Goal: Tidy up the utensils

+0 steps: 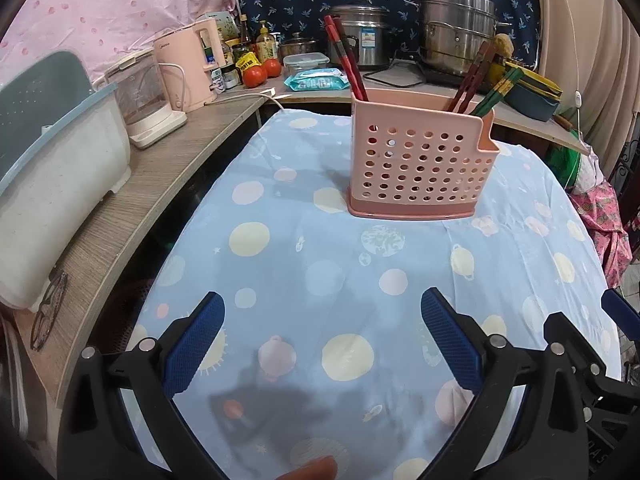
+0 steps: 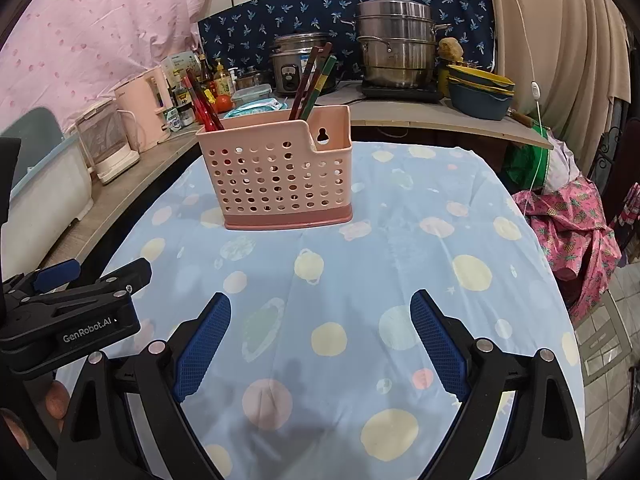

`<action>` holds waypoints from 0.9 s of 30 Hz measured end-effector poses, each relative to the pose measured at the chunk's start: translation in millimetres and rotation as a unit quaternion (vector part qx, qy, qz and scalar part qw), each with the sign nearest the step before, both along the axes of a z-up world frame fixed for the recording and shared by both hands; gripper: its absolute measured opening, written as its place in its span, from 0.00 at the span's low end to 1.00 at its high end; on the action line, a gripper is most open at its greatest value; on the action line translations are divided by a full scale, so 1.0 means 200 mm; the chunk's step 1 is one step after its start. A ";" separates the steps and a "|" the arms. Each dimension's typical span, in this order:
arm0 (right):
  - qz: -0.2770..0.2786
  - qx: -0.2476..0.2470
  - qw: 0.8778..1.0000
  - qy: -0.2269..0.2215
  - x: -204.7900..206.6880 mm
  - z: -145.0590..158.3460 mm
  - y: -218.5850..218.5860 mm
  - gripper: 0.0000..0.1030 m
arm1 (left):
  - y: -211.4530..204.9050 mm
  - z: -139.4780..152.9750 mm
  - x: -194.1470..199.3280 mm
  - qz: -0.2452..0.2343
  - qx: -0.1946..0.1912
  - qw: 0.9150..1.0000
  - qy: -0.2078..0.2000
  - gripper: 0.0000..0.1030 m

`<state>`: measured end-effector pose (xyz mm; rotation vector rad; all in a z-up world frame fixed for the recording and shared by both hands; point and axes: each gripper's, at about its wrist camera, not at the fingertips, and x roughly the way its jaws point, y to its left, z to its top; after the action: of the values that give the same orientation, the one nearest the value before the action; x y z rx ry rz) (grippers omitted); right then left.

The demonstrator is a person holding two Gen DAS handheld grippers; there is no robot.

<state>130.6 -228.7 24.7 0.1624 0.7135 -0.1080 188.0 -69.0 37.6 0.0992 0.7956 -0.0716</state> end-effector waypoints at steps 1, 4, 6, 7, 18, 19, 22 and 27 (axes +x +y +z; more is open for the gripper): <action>0.000 0.000 1.000 0.000 0.00 0.00 0.00 0.85 | 0.00 0.00 0.00 0.000 -0.001 1.000 -0.001 0.92; 0.000 0.000 1.000 0.000 0.00 0.00 0.00 0.85 | 0.00 0.00 0.00 0.001 -0.002 1.000 0.000 0.92; 0.000 -0.001 1.000 0.000 0.00 0.00 0.00 0.85 | 0.00 0.00 0.00 -0.001 -0.004 1.000 0.000 0.92; 0.000 -0.001 1.000 0.001 0.00 0.00 0.00 0.85 | 0.00 0.00 0.00 -0.002 -0.004 1.000 0.001 0.92; 0.000 -0.001 1.000 0.001 -0.01 -0.01 0.01 0.85 | 0.00 0.00 0.00 0.010 0.001 1.000 0.002 0.91; -0.001 -0.001 1.000 0.001 -0.01 0.00 0.01 0.85 | 0.00 0.00 0.00 0.012 0.001 1.000 0.002 0.91; -0.002 0.000 1.000 0.000 -0.01 -0.01 0.00 0.85 | 0.00 0.00 0.00 0.011 0.003 1.000 0.003 0.91; -0.002 0.000 1.000 0.001 -0.01 -0.02 0.00 0.85 | 0.00 -0.01 0.00 0.010 0.004 1.000 0.004 0.91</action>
<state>129.0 -228.6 20.7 0.1643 0.7152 -0.1125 188.3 -69.2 36.5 0.0975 0.8048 -0.0498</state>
